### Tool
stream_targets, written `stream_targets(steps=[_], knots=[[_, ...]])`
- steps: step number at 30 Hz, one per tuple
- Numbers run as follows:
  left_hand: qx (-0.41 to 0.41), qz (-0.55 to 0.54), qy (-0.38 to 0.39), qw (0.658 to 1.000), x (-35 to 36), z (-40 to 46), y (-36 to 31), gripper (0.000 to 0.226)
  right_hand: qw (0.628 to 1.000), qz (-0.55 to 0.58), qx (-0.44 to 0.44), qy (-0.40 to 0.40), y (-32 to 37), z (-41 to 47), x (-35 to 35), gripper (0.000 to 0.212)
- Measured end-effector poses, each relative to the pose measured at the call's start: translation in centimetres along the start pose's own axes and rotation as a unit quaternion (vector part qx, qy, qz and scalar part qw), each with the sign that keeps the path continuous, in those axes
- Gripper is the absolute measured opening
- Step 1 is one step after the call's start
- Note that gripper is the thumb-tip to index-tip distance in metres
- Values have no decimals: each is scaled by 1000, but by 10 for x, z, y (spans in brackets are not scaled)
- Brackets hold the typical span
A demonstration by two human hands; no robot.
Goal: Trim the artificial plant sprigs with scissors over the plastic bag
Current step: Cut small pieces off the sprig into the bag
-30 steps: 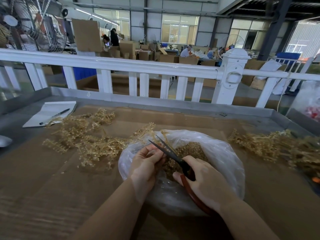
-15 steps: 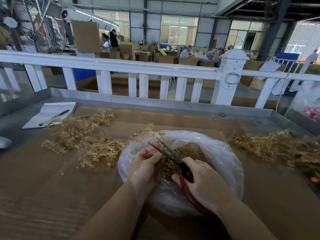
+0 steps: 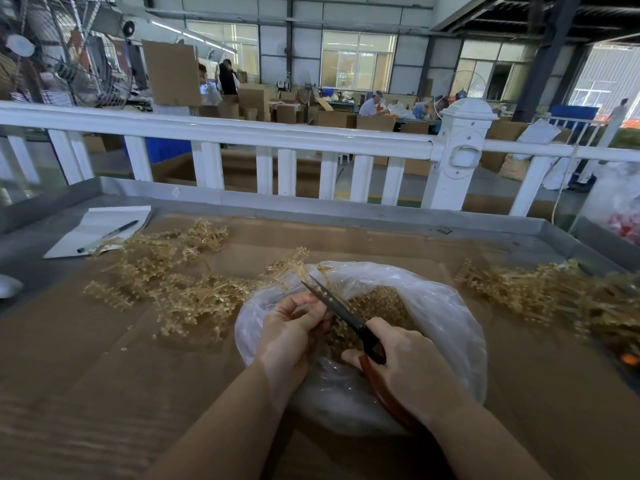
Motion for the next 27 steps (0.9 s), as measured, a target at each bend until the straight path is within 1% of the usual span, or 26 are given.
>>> stream_targets(steps=[6, 11, 17, 19, 22, 27], knots=[[-8, 10, 13, 1000, 1, 0, 1, 21, 1000, -13, -4, -12, -1, -1, -1, 36], [-14, 55, 36, 998, 5, 0, 3, 23, 999, -30, 6, -22, 1, -1, -1, 33], [-17, 54, 42, 998, 3, 1, 4, 26, 1000, -12, 4, -18, 1, -1, -1, 39], [-23, 45, 48, 998, 3, 1, 5, 24, 1000, -10, -2, -26, 2, -1, -2, 39], [-41, 30, 54, 997, 3, 1, 7, 14, 999, -11, -10, -30, 1, -2, -2, 41], [-41, -4, 35, 999, -2, 4, 6, 10, 999, -28, -12, -40, 1, -3, -3, 45]])
Point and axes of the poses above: each hand's wrist, its own z-axis towards the middle knuckle, its own x-axis out of the palm, y = z × x, the point moved 9 cm from there along z, towards the middle knuckle, and after that the axes turned 8 degrees about y, right-handed, at the moved point
